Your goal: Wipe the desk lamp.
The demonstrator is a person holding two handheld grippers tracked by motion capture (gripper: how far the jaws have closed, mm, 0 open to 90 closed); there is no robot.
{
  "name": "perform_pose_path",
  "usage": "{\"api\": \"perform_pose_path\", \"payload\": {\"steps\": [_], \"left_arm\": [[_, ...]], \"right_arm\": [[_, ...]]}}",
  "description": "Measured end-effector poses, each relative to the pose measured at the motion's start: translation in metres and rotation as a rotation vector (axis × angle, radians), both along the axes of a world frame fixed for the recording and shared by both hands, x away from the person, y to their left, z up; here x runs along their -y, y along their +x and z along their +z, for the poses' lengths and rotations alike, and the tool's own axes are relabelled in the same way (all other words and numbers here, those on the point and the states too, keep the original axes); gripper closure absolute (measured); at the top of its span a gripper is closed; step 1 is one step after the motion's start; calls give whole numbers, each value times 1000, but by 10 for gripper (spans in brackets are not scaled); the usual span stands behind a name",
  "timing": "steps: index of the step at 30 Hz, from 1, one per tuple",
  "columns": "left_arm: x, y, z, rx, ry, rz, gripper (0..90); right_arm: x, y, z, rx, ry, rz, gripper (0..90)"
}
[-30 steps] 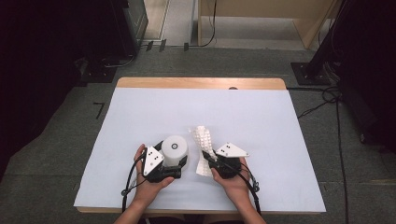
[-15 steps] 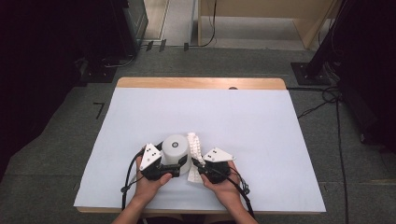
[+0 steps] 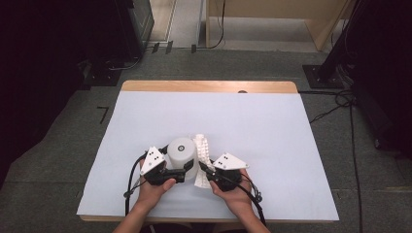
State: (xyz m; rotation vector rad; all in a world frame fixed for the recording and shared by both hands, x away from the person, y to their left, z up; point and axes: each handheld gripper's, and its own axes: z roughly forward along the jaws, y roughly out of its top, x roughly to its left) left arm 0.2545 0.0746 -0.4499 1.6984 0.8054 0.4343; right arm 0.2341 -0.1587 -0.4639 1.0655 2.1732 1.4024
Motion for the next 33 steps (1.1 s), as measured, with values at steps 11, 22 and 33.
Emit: {"api": "perform_pose_path", "payload": {"steps": [11,22,33], "left_arm": [[9,-3,-4,34,20,-37,89],[7,2,-18,42,76,-14,88],[25,-14,-13,13,116,124,11]], "right_arm": [[6,-1,11,29,41,-23,771],[24,6,11,24,45,-68,770],[31,13,1,-12,31,-83,768]]}}
